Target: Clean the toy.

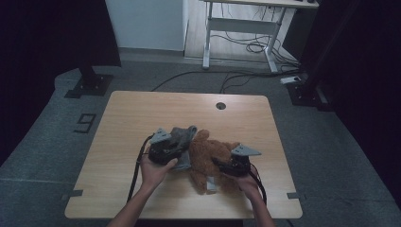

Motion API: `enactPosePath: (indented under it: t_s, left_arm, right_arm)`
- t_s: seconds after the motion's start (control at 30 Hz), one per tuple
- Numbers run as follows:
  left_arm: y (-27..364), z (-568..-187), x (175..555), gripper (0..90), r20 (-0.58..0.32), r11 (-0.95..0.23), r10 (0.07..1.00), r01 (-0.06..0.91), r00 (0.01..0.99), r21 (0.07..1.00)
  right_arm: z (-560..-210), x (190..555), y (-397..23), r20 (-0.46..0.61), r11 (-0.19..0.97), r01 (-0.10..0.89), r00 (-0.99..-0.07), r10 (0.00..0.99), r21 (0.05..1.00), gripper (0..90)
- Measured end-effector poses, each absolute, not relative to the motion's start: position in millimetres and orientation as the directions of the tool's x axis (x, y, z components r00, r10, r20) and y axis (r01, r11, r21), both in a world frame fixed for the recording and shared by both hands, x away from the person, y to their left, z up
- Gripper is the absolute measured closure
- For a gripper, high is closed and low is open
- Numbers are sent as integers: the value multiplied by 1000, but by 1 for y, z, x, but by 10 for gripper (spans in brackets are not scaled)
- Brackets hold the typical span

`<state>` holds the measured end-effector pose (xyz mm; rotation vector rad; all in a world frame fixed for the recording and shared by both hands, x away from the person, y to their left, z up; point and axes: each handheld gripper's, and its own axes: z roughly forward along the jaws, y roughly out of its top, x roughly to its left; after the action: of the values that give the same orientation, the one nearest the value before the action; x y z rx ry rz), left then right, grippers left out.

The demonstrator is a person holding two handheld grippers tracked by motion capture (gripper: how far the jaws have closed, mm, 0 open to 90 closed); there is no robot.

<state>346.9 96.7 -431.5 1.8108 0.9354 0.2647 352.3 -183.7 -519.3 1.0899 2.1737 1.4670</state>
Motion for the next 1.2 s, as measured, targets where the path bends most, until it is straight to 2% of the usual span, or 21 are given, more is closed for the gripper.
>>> enactPosePath:
  t_s: [0.23,0.27,0.37,0.43,0.53,0.8,1.07,1.2]
  left_arm:
    - [20,-428,361,735,-199,-257,656,464,728,848]
    - [5,-433,365,735,-176,-287,658,460,732,840]
    - [-20,-452,374,739,-181,-341,654,499,735,797]
    - [-26,-461,374,745,-141,-362,664,480,735,799]
    - [-17,-464,374,754,-177,-333,663,498,728,801]
    - [37,-465,366,762,-106,-306,751,485,652,819]
    - [114,-466,361,767,-184,-164,797,500,575,850]
    - [136,-471,361,765,-211,-127,815,521,540,844]
  right_arm:
    - [-524,338,-178,44,230,312,-673,739,922,488]
    - [-524,337,-178,32,234,302,-672,740,924,489]
    - [-526,335,-176,0,239,269,-664,748,933,494]
    - [-527,335,-175,-17,245,258,-657,754,935,499]
    - [-530,336,-177,-17,243,255,-656,754,936,500]
    - [-529,334,-176,-22,243,252,-651,759,937,502]
    - [-530,333,-175,-16,232,249,-649,761,940,501]
    - [-530,333,-176,-7,223,251,-648,762,942,501]
